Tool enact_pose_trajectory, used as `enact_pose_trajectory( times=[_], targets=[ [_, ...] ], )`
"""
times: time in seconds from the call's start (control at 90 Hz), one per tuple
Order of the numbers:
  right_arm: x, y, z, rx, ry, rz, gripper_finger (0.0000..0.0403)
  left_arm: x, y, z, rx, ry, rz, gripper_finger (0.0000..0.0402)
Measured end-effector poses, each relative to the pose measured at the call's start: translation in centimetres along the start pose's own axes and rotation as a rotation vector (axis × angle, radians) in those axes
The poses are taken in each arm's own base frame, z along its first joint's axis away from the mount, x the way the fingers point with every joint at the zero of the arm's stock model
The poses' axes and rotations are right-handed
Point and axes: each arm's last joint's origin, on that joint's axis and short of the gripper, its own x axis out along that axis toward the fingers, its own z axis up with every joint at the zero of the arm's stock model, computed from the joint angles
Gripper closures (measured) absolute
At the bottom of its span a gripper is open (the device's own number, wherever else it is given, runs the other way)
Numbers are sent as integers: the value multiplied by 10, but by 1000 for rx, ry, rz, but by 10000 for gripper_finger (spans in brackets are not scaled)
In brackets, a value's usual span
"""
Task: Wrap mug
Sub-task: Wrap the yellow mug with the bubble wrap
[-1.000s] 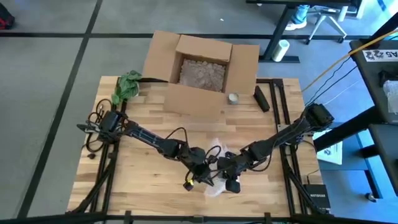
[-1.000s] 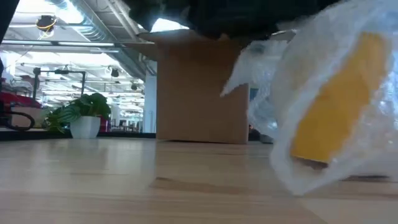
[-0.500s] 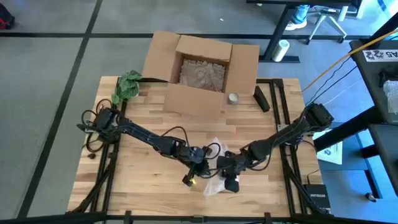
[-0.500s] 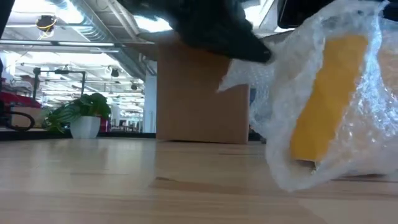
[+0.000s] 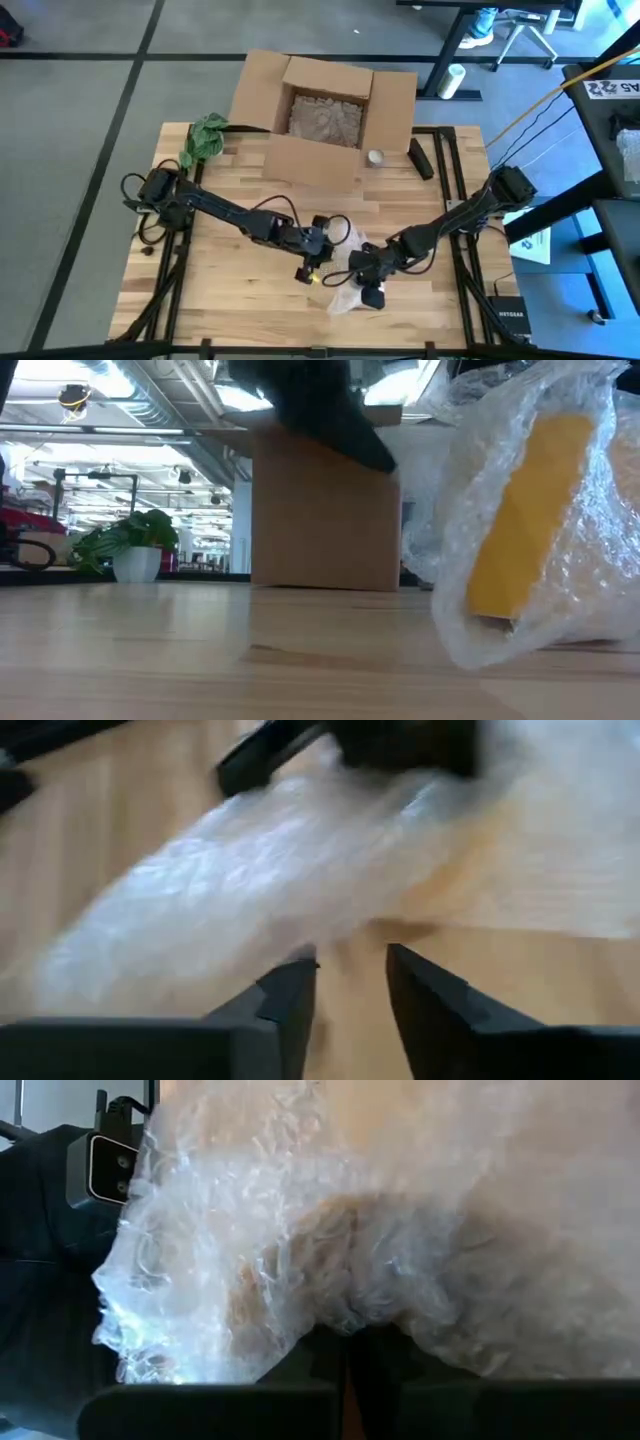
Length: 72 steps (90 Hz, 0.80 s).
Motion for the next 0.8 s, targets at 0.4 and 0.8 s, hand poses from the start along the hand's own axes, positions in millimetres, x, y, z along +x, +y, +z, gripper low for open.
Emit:
enact_pose_trajectory(
  times=[0.4,0.8],
  targets=[
    [0,0,0,3,-2,2,403,10,44,-30,-129,136,116,204],
    [0,0,0,5,-8,-3,403,8,56,-28,-87,108,157,198]
  ],
)
